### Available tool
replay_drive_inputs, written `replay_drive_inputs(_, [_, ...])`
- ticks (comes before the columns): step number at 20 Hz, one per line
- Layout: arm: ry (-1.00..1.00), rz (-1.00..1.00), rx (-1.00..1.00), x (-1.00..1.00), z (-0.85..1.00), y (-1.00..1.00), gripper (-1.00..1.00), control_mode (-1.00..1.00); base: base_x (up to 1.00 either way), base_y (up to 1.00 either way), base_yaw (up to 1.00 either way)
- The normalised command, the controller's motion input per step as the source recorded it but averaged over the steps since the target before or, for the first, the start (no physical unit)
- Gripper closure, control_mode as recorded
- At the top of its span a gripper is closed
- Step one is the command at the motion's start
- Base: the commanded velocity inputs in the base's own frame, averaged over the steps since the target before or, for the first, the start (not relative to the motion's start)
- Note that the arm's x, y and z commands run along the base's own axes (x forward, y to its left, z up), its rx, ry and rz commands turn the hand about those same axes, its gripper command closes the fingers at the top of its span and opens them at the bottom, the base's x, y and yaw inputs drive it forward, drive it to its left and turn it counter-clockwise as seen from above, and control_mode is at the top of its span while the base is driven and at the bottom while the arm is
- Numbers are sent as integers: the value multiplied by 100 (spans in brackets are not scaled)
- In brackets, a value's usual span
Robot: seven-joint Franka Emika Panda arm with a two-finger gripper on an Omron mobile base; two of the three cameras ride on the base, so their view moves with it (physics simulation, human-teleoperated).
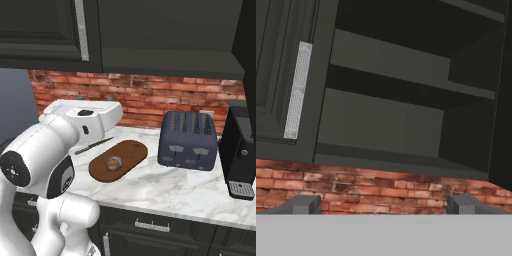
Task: Pick the bread, place it on the cutting board, pick the jam, place it on the counter, and close the cabinet.
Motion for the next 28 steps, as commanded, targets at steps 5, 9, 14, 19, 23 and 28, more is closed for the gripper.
replay_drive_inputs(5, [5,0,0,-42,5,-20,-100,-100,0,0,0])
replay_drive_inputs(9, [3,0,0,-42,2,-20,-100,-100,0,0,0])
replay_drive_inputs(14, [3,0,0,-47,2,-22,-100,-100,0,0,0])
replay_drive_inputs(19, [4,0,0,-50,2,-16,-100,-100,0,0,0])
replay_drive_inputs(23, [4,0,0,-50,2,-8,-100,-100,0,0,0])
replay_drive_inputs(28, [2,0,0,-51,3,-6,-100,-100,0,0,0])
